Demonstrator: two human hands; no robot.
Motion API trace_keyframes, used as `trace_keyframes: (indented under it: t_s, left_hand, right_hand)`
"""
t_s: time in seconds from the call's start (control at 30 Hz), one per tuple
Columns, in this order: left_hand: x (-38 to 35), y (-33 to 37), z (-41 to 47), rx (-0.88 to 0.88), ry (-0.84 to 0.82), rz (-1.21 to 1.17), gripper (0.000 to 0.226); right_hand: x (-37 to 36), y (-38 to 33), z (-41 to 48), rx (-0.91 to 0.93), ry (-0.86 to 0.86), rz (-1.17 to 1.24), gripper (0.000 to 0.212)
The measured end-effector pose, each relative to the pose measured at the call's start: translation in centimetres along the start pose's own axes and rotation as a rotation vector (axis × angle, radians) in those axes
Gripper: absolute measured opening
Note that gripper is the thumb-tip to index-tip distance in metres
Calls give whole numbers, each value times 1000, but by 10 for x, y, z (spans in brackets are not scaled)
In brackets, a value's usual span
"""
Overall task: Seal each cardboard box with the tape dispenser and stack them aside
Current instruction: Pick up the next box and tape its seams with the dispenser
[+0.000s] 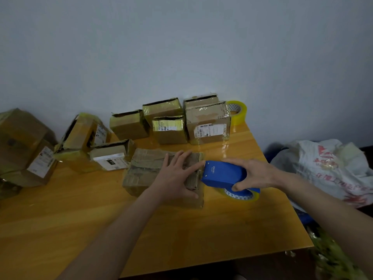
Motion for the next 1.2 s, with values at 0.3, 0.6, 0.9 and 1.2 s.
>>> trace_keyframes:
  t_s: [0.3,0.6,0.9,1.2]
  left_hand:
    - [-3,-5,1,-12,39,-26,96]
    - [-3,-4,0,-1,33,-25,95]
    - [2,-3,-2,22,14,-48,93]
    - [0,0,-1,25,-4,-14,94]
  right_hand:
    - [-1,13,-15,-45,38,46,88]
    - [-1,18,-23,-42,47,95,88]
    - [-2,34,-35,-96,26,188,83]
    - [0,-2,-4,-112,-24,-263,74]
Point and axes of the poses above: each hand's wrist, its own z-axis towards the middle knuckle, its own x-axis out of the back of the hand, y = z × x, the point moved 3 cm from there along z, towards the middle knuckle, and after that the axes turned 7 degrees about -z, right-handed, at the moved point
